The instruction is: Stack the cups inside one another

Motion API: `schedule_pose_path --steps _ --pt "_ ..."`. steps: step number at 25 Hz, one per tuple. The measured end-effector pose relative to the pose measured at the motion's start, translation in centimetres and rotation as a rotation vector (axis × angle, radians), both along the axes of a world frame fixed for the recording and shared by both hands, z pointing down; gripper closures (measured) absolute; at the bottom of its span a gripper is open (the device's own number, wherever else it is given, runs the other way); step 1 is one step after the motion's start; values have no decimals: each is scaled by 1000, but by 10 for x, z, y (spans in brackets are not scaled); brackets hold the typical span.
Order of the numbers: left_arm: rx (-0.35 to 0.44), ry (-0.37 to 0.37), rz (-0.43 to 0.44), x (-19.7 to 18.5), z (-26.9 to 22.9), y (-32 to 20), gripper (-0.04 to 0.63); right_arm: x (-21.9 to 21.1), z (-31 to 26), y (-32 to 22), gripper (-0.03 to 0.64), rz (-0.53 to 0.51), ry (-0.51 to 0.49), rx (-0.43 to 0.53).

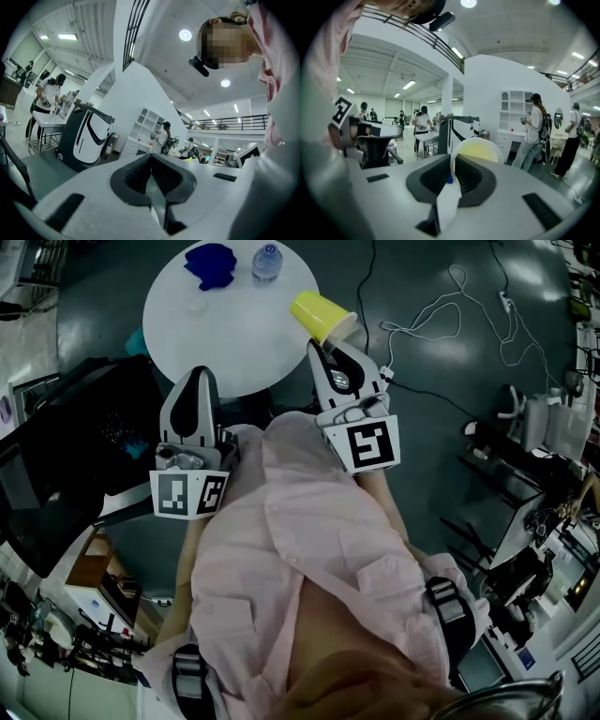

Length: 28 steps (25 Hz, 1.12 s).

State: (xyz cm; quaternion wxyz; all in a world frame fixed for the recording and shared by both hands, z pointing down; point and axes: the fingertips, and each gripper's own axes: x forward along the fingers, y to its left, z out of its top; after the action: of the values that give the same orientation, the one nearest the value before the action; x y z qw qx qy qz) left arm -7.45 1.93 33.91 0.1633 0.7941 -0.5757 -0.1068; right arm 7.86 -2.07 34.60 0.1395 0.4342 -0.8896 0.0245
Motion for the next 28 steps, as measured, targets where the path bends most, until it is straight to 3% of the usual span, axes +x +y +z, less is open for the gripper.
schedule_pose_path --steps 5,17,28 --pt "1 9 -4 -14 -1 2 575 -25 -2 6 571 -54 115 50" --pt "-1 32 21 -55 -9 -12 575 -76 4 -10 571 -78 227 43" --pt "-3 27 50 -62 -9 -25 575 -113 13 -30 571 -145 304 65"
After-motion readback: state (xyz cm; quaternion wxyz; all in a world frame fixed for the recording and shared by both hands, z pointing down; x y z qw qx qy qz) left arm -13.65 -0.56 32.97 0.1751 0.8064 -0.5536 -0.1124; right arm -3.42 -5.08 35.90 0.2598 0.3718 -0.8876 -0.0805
